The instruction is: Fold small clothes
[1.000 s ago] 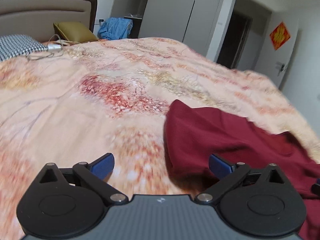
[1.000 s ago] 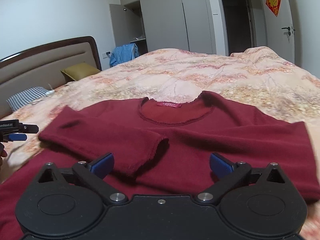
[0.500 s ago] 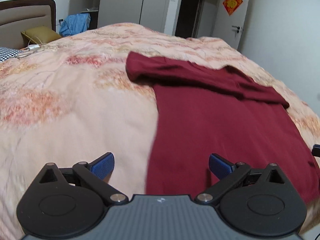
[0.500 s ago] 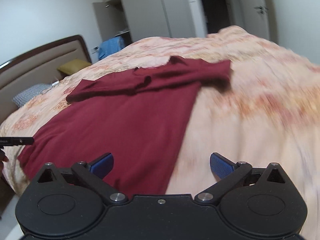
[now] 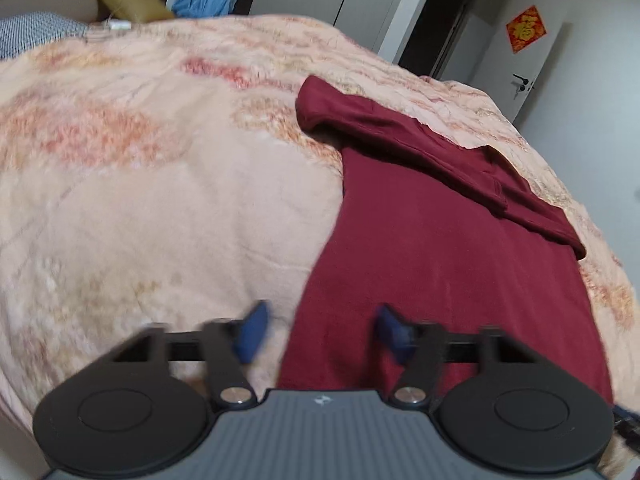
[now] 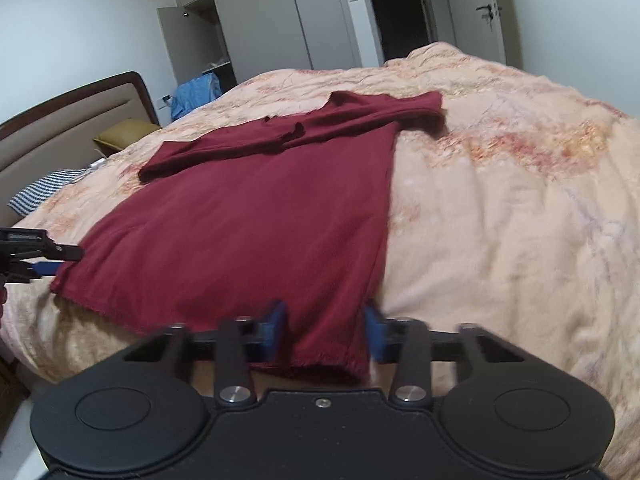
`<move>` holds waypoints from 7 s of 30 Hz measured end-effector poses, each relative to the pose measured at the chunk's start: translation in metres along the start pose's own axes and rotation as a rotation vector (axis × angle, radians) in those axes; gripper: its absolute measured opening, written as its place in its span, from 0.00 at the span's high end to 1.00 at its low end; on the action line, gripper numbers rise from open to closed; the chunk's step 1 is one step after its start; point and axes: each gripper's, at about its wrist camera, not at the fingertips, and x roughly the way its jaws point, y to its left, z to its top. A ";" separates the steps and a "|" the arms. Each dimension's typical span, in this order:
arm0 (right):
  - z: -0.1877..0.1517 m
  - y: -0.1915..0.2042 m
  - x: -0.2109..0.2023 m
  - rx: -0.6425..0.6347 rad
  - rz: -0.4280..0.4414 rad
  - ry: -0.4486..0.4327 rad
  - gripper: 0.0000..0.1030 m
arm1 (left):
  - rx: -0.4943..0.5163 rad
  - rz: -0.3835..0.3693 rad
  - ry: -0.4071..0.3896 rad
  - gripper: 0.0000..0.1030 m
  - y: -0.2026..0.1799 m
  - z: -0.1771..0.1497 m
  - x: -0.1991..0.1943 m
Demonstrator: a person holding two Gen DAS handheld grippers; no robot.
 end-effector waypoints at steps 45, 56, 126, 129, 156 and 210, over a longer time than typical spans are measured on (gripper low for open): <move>-0.040 -0.052 -0.075 -0.713 0.065 -0.108 0.34 | 0.117 0.102 -0.098 0.19 -0.084 -0.121 -0.092; -0.078 -0.025 -0.036 -1.111 -0.021 -0.059 0.33 | 0.260 0.091 -0.109 0.00 -0.126 -0.132 -0.079; 0.098 -0.040 -0.195 -0.698 0.180 -0.335 0.94 | 0.682 0.037 -0.400 0.95 -0.192 -0.102 -0.256; 0.140 -0.036 -0.158 -0.754 0.151 -0.326 0.94 | 0.779 0.055 -0.346 0.95 -0.212 -0.051 -0.228; 0.242 -0.057 0.195 -0.655 0.190 0.088 0.80 | 0.678 -0.022 0.205 0.94 -0.157 0.138 0.113; 0.126 -0.105 0.116 -0.328 -0.144 -0.146 0.01 | 0.211 0.203 -0.118 0.00 -0.064 0.068 0.070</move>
